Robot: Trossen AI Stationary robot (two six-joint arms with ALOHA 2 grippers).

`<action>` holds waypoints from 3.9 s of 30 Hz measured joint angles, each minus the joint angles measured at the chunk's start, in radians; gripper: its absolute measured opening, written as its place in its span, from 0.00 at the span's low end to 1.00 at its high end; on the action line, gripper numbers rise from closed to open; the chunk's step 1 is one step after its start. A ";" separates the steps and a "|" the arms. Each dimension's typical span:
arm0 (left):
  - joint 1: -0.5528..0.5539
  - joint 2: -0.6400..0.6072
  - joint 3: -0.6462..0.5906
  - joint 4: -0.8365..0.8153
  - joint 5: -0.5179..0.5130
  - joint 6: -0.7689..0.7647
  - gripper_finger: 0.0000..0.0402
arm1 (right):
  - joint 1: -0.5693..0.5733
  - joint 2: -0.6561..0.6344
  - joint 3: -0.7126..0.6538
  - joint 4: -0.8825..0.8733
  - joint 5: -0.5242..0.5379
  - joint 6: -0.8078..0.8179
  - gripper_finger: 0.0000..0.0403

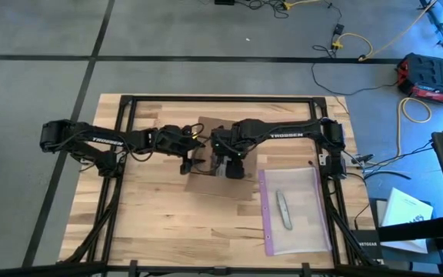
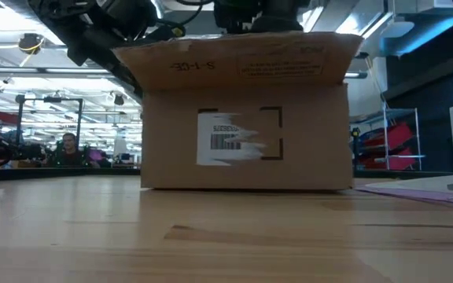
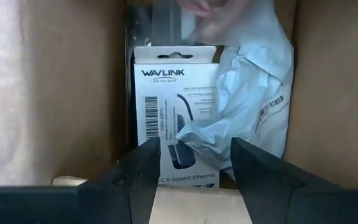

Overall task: Unpack boxes
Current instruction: Open the cardboard box using the cutter

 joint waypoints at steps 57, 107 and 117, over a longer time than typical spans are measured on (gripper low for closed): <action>0.001 0.060 -0.002 0.053 -0.017 -0.069 0.70 | 0.001 -0.183 0.162 -0.447 0.063 0.084 0.45; 0.003 0.060 -0.001 0.056 -0.024 -0.082 0.70 | 0.000 -0.020 0.139 -0.381 0.008 -0.044 0.45; 0.002 0.060 0.000 0.061 -0.023 -0.082 0.70 | 0.001 -0.028 0.162 -0.434 0.009 0.013 0.45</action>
